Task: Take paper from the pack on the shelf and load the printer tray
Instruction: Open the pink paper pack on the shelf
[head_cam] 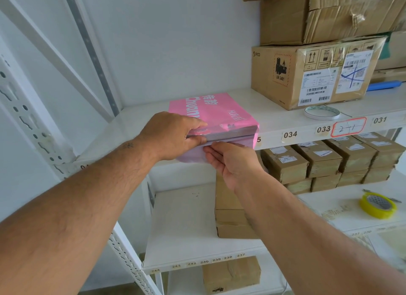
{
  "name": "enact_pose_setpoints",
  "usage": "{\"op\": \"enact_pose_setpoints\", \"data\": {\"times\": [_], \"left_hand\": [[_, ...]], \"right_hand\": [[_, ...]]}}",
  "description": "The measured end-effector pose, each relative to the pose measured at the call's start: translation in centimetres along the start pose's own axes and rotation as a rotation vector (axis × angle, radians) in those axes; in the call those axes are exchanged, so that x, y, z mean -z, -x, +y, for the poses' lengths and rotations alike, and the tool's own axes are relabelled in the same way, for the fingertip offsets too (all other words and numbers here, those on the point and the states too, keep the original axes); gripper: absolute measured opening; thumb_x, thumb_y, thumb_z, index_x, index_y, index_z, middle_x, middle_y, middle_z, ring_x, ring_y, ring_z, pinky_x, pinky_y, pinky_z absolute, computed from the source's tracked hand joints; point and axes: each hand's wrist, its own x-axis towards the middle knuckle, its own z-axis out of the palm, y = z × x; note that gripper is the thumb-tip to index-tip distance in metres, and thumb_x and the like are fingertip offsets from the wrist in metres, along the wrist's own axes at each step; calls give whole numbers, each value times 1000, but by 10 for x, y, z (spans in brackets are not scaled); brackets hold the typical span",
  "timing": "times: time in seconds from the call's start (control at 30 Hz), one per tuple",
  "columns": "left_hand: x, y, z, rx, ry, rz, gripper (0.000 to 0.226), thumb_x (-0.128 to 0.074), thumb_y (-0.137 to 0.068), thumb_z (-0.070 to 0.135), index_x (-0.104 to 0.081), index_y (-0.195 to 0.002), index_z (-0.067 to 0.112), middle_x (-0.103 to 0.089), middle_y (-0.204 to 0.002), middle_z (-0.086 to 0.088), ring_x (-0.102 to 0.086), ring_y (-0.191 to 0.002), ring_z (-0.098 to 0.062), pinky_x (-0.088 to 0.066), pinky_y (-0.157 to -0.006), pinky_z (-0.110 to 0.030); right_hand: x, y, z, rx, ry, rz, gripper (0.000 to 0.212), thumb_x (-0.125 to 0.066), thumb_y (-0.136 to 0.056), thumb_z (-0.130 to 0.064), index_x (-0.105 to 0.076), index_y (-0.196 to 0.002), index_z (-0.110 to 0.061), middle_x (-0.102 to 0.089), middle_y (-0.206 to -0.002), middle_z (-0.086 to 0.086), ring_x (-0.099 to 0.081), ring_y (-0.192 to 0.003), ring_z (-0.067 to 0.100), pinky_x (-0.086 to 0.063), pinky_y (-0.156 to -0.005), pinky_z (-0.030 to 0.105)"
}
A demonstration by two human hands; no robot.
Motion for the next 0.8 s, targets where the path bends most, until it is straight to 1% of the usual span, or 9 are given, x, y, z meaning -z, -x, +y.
{"op": "enact_pose_setpoints", "data": {"times": [0.17,0.23,0.37,0.47,0.53,0.6,0.67,0.73,0.8], "left_hand": [[-1,1,-1,-15,-23,4,43,-62,-94,54,-68,-131,34,-77,-117,3,-69,-108,-26,-54,-90,-40],[-1,1,-1,-21,-22,11,42,-63,-94,53,-69,-130,33,-78,-115,2,-70,-107,-27,-55,-89,-41],[0,2,0,-34,-25,12,40,-65,-94,50,-70,-129,32,-78,-114,1,-70,-105,-28,-55,-88,-40],[2,1,2,-44,-65,-7,45,-62,-94,53,-64,-135,34,-75,-123,3,-68,-111,-27,-54,-90,-39],[3,-1,6,-78,-149,-41,51,-58,-95,55,-55,-143,37,-72,-128,4,-67,-114,-27,-53,-90,-39],[1,-4,11,-133,-256,-69,48,-52,-97,52,-53,-143,35,-74,-121,4,-67,-107,-28,-54,-85,-41],[1,-5,13,-151,-315,-66,43,-48,-98,50,-55,-136,31,-75,-109,4,-68,-97,-28,-55,-78,-40],[1,-4,14,-144,-332,-43,41,-45,-99,49,-56,-132,29,-75,-106,4,-69,-92,-27,-54,-72,-38],[1,-2,14,-138,-328,-33,41,-44,-99,49,-56,-132,29,-76,-106,3,-69,-91,-28,-55,-72,-38]], "right_hand": [[-2,3,-1,10,1,34,18,-64,-94,9,-70,-107,-1,-78,-85,14,-78,-81,24,-67,-68,30],[-5,5,-2,13,2,69,15,-59,-94,7,-70,-102,-1,-78,-83,15,-78,-79,25,-67,-69,32],[-11,6,0,50,10,131,16,-55,-95,-2,-70,-98,-8,-81,-90,19,-81,-77,26,-68,-69,37],[-11,6,2,65,45,145,12,-61,-99,-8,-73,-98,-8,-82,-90,17,-82,-80,24,-68,-67,34],[-10,8,3,73,61,135,11,-63,-100,-9,-74,-99,-7,-82,-91,18,-79,-73,22,-67,-62,30],[-9,11,2,89,50,139,12,-63,-99,-5,-74,-95,-7,-81,-89,19,-76,-66,21,-65,-58,28],[-10,13,2,116,43,156,16,-60,-98,-1,-72,-88,-7,-81,-87,18,-74,-64,22,-63,-55,26],[-12,17,0,143,54,176,19,-57,-96,2,-72,-86,-4,-80,-84,22,-72,-61,23,-61,-52,24],[-14,21,0,170,86,191,20,-57,-94,1,-72,-82,-2,-79,-87,26,-71,-60,24,-61,-51,24]]}}
